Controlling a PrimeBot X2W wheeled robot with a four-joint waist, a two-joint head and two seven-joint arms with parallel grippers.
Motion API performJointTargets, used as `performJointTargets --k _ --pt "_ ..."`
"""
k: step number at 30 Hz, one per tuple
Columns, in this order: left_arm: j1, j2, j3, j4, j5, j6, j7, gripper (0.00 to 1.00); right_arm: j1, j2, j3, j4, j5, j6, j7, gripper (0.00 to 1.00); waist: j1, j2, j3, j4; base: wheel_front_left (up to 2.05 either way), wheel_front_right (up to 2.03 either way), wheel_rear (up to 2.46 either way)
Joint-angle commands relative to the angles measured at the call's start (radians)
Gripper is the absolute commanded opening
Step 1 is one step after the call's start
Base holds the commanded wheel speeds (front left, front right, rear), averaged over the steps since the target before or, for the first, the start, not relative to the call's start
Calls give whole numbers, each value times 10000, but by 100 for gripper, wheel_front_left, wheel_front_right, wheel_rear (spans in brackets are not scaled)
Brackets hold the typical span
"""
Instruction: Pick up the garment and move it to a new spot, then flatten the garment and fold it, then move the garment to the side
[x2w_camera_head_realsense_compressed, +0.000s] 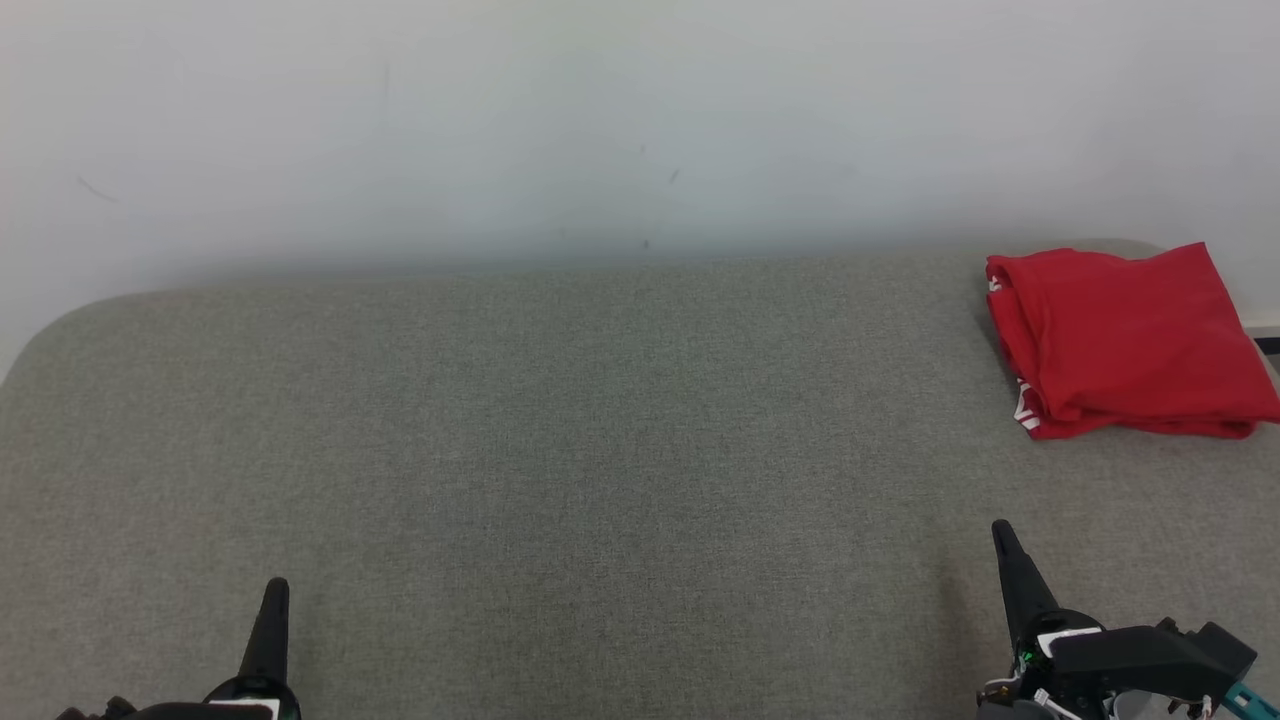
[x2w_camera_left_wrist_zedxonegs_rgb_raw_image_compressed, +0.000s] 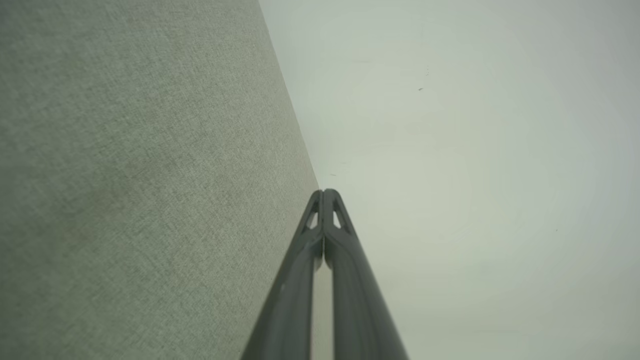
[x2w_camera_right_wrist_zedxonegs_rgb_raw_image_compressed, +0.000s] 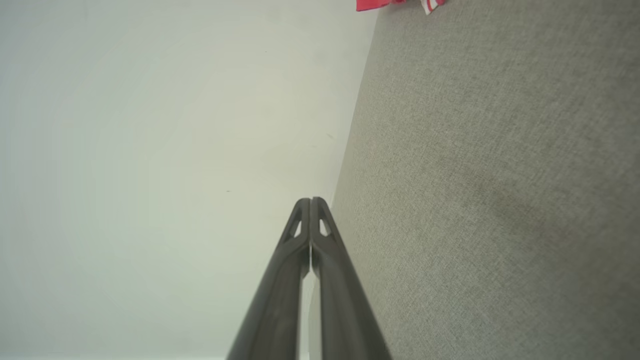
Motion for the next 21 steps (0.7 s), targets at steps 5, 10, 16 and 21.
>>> performJointTargets --k 5,10,16,21 --pt "-259 -26 -8 2 -647 -50 153 0 -170 74 -77 -76 585 -17 174 0 -1 0 31 25 0 0 0" --pt "-307 -43 -14 24 -1017 -66 247 0 -192 100 -116 -79 927 -18 263 0 -1 0 55 44 0 0 0" --pt "-389 -61 -22 40 -1412 -83 344 0 -217 121 -155 -84 1290 -18 354 0 -1 0 80 64 0 0 0" --pt "-455 -76 -29 56 -1760 -101 435 0 -252 146 -189 -90 1599 -19 438 0 -1 0 105 83 0 0 0"
